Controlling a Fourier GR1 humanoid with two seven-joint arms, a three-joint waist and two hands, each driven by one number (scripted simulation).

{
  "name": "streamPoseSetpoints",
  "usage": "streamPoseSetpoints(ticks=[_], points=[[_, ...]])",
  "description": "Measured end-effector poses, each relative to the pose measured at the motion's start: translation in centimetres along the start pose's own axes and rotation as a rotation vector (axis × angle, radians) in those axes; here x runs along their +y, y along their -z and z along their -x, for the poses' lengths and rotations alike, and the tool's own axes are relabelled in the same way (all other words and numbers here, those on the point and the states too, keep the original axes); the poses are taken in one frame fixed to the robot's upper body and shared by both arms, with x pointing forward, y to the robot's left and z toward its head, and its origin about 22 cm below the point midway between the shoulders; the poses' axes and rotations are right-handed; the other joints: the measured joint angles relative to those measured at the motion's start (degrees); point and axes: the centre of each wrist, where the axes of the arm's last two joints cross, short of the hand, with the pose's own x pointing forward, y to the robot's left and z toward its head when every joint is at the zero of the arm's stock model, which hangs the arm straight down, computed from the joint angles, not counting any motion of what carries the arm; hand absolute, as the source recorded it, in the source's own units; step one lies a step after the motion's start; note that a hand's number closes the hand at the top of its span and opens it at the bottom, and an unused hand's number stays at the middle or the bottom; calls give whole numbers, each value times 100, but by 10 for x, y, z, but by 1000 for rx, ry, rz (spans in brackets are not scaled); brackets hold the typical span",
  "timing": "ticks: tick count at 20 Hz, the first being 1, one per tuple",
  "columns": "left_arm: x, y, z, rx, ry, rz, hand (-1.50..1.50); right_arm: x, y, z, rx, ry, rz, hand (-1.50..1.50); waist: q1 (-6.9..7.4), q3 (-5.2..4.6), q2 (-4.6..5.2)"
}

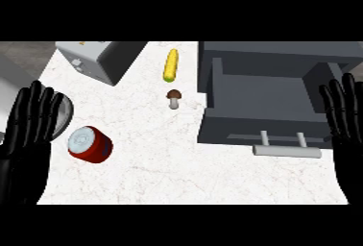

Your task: Pick up the can, place it into the drawer and close the drawer

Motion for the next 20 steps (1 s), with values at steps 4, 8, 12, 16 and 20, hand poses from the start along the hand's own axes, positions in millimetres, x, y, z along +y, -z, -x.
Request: streamPoseSetpoints(ticks=[4, 8, 12, 16, 20], points=[[9, -16, 0, 5, 41, -111, -150, -1, 0, 2, 9, 13, 10, -150, -103, 103, 0], [24, -34, 1, 133, 82, -309, -150, -11, -9, 13, 124, 25, 92, -150, -109, 140, 10], [34, -49, -1, 286, 85, -466, -150, -15, -17, 19, 260, 37, 154, -150, -140, 156, 8], [33, -56, -13, 350, 86, -538, -150, -20, -19, 21, 315, 35, 172, -150, -174, 161, 5], [38, -55, -26, 364, 79, -555, -150, -18, -23, 20, 330, 35, 180, -150, -196, 164, 3]])
